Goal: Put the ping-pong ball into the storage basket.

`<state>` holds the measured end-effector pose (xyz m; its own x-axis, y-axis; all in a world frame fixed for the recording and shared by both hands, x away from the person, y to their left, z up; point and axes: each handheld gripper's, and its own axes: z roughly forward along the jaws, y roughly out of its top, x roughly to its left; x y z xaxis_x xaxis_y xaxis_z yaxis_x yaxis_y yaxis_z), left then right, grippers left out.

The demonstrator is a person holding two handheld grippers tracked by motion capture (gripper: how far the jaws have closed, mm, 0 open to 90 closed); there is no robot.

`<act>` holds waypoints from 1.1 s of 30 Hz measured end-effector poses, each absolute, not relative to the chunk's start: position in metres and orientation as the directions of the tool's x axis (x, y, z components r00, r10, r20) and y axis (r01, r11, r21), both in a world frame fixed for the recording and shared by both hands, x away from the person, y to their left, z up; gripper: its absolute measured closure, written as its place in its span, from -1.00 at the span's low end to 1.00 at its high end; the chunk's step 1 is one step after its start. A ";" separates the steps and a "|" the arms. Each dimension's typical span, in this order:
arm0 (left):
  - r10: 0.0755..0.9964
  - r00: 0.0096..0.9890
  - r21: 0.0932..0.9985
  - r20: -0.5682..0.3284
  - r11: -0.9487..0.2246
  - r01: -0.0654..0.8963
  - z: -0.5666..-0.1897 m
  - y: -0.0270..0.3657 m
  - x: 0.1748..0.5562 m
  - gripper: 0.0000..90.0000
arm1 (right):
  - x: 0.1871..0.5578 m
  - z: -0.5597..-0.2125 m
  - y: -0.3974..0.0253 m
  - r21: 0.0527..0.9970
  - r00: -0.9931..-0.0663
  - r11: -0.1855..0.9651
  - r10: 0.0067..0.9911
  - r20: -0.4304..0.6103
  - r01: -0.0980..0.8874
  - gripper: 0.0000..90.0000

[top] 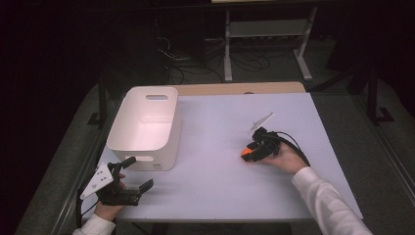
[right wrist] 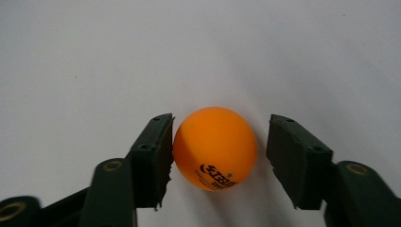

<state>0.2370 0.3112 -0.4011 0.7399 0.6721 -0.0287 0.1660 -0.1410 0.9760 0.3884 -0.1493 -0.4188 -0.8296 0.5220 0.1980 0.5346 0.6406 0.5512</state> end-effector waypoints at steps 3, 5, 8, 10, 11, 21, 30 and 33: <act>0.672 0.740 0.976 -0.027 -0.143 0.165 -0.401 0.311 0.237 -0.98 | 0.387 -0.417 -0.150 0.555 -0.837 0.650 0.517 0.177 0.519 0.08; 0.672 0.740 0.976 -0.028 -0.142 0.166 -0.401 0.311 0.237 -0.98 | 0.387 -0.414 -0.151 0.576 -0.845 0.646 0.509 0.165 0.501 0.09; 0.672 0.740 0.976 -0.029 -0.142 0.166 -0.401 0.311 0.237 -0.98 | 0.384 -0.408 -0.154 0.590 -0.837 0.624 0.518 0.178 0.512 0.09; 0.671 0.740 0.976 -0.029 -0.140 0.166 -0.401 0.311 0.237 -0.98 | 0.382 -0.404 -0.156 0.598 -0.835 0.615 0.520 0.183 0.514 0.09; 0.672 0.740 0.976 -0.029 -0.140 0.166 -0.401 0.311 0.237 -0.98 | 0.382 -0.402 -0.156 0.602 -0.838 0.617 0.518 0.175 0.507 0.09; 0.673 0.739 0.977 -0.028 -0.138 0.162 -0.401 0.311 0.237 -0.98 | 0.377 -0.378 -0.153 0.632 -0.847 0.602 0.501 0.178 0.488 0.09; 0.672 0.740 0.978 -0.031 -0.133 0.163 -0.401 0.311 0.237 -0.98 | 0.377 -0.360 -0.144 0.639 -0.877 0.636 0.462 0.133 0.432 0.09; 0.672 0.740 0.978 -0.031 -0.133 0.162 -0.401 0.311 0.236 -0.98 | 0.378 -0.354 -0.142 0.639 -0.883 0.643 0.453 0.126 0.421 0.09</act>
<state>0.2365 0.3109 -0.4008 0.7396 0.6723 -0.0312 0.1624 -0.1333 0.9777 0.3778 -0.1417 -0.3544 -0.8826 0.4529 0.1262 0.4214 0.6431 0.6394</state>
